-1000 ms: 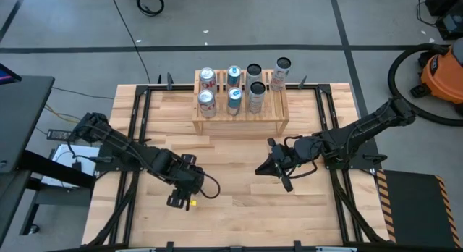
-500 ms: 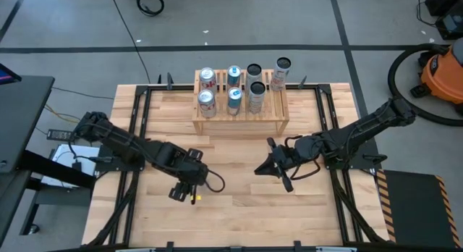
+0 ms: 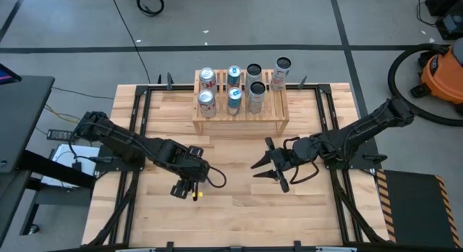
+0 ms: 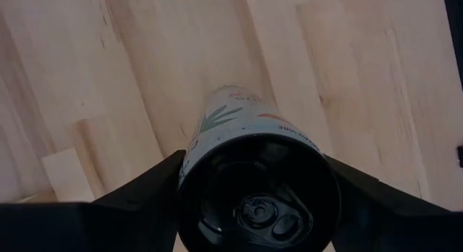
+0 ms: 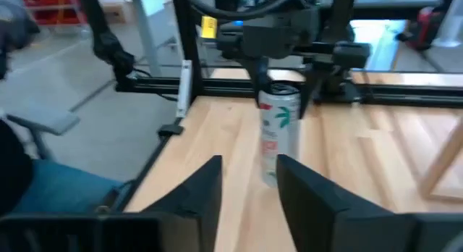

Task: Place canned beverage on shelf
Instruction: Put the white-pink soda can aligned with the other white-pink soda can on the shelf

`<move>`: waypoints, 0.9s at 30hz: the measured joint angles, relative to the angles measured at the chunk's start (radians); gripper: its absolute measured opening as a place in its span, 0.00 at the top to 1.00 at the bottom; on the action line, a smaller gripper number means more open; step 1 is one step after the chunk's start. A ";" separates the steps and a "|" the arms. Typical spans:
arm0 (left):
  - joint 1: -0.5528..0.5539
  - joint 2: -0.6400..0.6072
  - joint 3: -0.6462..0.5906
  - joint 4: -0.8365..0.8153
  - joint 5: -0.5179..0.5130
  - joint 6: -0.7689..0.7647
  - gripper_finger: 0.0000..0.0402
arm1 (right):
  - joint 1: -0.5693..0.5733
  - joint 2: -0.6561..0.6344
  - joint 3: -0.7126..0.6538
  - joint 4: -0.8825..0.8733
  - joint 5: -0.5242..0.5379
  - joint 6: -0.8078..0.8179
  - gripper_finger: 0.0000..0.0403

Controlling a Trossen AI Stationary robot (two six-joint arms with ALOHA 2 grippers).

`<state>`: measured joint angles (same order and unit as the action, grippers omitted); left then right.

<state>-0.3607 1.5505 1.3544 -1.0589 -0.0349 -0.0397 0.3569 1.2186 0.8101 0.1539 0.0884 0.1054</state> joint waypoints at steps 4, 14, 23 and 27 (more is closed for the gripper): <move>0.000 0.000 0.000 -0.001 0.000 0.001 0.33 | 0.000 0.003 0.000 0.004 0.022 0.004 0.56; 0.000 0.000 0.000 -0.003 -0.001 0.026 0.33 | 0.000 0.006 0.000 0.018 0.019 0.026 0.49; -0.003 0.000 0.000 -0.004 -0.001 0.027 0.33 | 0.000 0.006 0.000 0.018 0.043 0.023 0.49; -0.003 0.000 0.000 -0.010 0.014 0.028 0.33 | -0.006 0.006 0.000 0.022 0.049 0.030 0.49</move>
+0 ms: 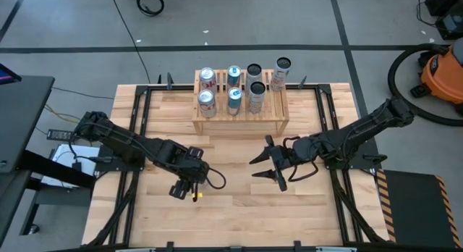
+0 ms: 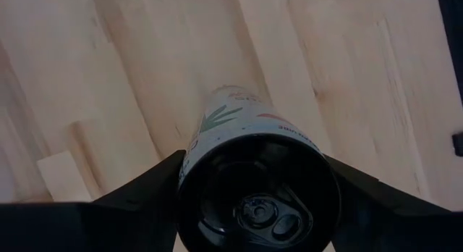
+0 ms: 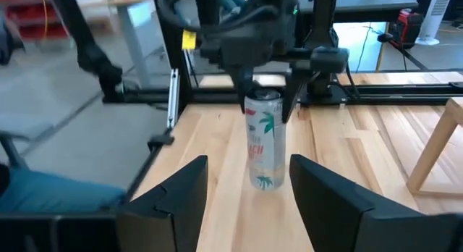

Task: Place canned beverage on shelf
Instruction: Put the white-pink soda can aligned with the other white-pink soda can on the shelf

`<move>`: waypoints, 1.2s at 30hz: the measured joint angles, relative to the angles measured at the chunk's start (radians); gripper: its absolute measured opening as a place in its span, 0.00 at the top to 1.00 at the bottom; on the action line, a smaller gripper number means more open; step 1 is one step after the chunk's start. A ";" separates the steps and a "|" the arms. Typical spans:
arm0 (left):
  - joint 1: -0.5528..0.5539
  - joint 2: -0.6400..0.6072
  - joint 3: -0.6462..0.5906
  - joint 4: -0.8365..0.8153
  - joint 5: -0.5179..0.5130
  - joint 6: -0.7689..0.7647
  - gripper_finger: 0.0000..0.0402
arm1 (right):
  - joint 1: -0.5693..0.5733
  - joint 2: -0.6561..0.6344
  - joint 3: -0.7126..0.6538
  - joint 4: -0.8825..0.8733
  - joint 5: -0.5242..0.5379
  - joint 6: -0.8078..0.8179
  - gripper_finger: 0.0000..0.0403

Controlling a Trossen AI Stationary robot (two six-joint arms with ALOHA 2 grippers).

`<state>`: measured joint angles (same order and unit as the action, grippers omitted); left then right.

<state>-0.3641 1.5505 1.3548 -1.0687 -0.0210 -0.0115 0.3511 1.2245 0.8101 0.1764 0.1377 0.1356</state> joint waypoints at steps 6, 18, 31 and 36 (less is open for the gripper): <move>0.000 0.000 0.000 0.001 0.022 0.035 0.33 | -0.001 -0.001 0.000 0.033 -0.008 0.081 0.49; 0.001 0.000 0.000 0.005 0.013 0.125 0.33 | -0.001 -0.001 0.000 0.007 -0.109 0.116 0.21; 0.002 0.000 0.000 0.103 -0.011 0.262 0.33 | -0.002 0.000 0.000 -0.006 -0.054 0.124 0.08; 0.003 0.000 0.000 0.161 -0.013 0.342 0.33 | -0.002 0.001 0.000 0.016 -0.051 0.124 0.08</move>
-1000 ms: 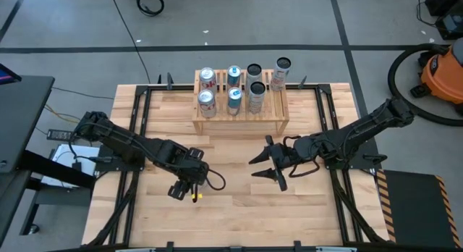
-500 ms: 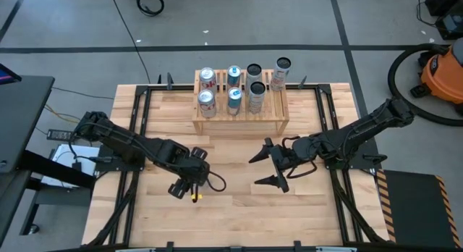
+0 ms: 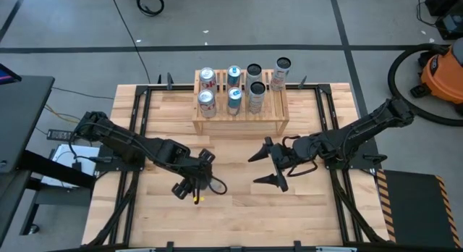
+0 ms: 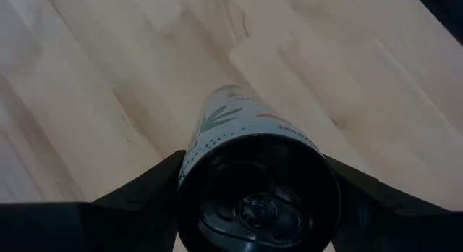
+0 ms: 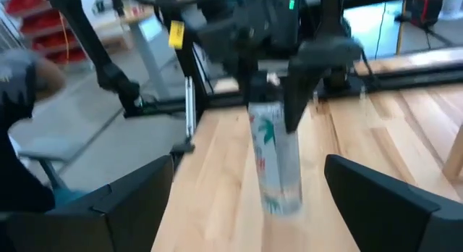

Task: Place canned beverage on shelf
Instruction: Put the white-pink soda can aligned with the other white-pink soda can on the shelf

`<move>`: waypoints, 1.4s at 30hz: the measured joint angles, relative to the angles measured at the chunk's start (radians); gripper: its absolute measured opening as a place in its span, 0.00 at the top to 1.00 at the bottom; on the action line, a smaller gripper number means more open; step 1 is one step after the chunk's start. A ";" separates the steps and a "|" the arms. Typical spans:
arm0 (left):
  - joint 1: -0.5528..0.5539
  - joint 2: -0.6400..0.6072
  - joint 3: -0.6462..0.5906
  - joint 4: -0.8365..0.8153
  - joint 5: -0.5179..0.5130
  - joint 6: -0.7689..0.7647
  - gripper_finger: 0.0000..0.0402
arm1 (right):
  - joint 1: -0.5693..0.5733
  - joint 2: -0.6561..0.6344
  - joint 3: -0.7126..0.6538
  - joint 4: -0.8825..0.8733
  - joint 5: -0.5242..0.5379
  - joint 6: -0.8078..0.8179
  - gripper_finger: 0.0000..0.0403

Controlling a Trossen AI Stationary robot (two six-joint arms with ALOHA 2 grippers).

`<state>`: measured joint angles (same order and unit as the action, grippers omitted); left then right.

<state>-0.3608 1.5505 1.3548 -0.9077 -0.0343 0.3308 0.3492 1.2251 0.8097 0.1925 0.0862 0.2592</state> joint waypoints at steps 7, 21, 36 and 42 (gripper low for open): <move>0.007 0.000 0.000 0.070 -0.088 0.123 0.33 | 0.000 0.000 0.000 0.161 0.014 0.060 0.08; 0.121 0.000 0.000 0.108 -0.088 0.214 0.33 | -0.046 0.000 0.000 0.385 -0.038 0.045 0.08; 0.129 0.001 0.133 0.057 -0.041 0.377 0.33 | -0.217 0.048 0.000 0.090 -0.207 -0.033 0.09; 0.136 0.000 0.146 0.088 -0.041 0.435 0.33 | -0.243 0.147 0.000 0.119 -0.267 -0.027 0.09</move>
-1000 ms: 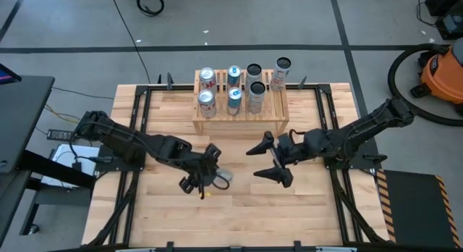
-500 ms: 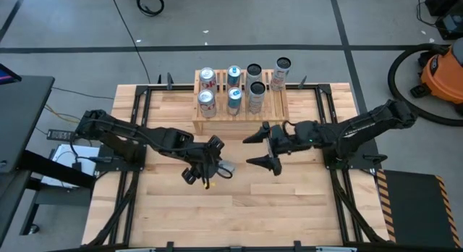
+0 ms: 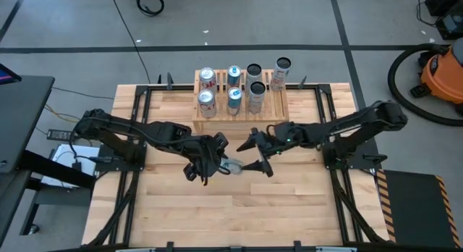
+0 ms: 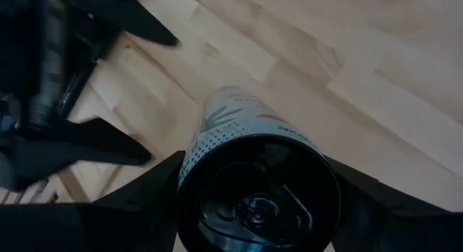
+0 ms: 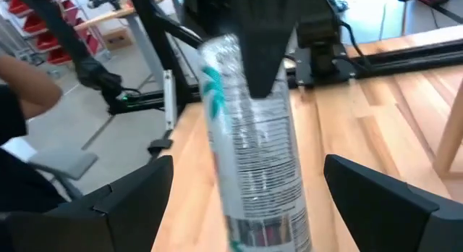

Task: Place canned beverage on shelf
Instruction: Put the white-pink soda can aligned with the other white-pink soda can on the shelf

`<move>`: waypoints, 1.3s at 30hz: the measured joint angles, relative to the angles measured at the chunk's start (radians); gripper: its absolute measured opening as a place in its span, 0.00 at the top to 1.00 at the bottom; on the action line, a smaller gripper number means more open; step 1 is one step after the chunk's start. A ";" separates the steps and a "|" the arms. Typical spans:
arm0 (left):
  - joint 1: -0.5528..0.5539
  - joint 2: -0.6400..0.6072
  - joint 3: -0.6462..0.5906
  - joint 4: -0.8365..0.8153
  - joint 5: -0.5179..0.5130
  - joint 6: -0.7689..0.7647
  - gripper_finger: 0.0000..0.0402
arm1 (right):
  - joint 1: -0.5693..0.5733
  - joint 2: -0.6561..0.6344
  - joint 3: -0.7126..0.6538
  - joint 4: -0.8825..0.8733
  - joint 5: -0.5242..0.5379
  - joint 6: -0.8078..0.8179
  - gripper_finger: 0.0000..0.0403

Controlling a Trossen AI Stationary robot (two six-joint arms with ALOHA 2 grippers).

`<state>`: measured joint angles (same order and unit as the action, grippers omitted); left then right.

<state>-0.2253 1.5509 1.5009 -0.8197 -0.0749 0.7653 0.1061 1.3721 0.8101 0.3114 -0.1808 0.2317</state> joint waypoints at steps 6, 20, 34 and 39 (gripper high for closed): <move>0.004 0.000 0.000 0.009 0.002 0.013 0.33 | -0.013 0.090 0.000 0.074 -0.045 0.000 0.09; 0.022 0.000 0.000 0.017 0.001 -0.017 0.33 | -0.019 0.210 0.065 0.137 -0.083 0.002 0.09; 0.021 0.000 0.000 0.025 -0.002 -0.033 0.26 | -0.023 0.213 0.066 0.134 -0.078 0.034 0.37; 0.021 0.000 0.000 0.025 -0.023 -0.036 0.22 | -0.021 0.213 0.066 0.132 -0.059 0.064 0.37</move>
<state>-0.2047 1.5509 1.5009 -0.7948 -0.0975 0.7296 0.0849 1.5856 0.8761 0.4431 -0.2396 0.2955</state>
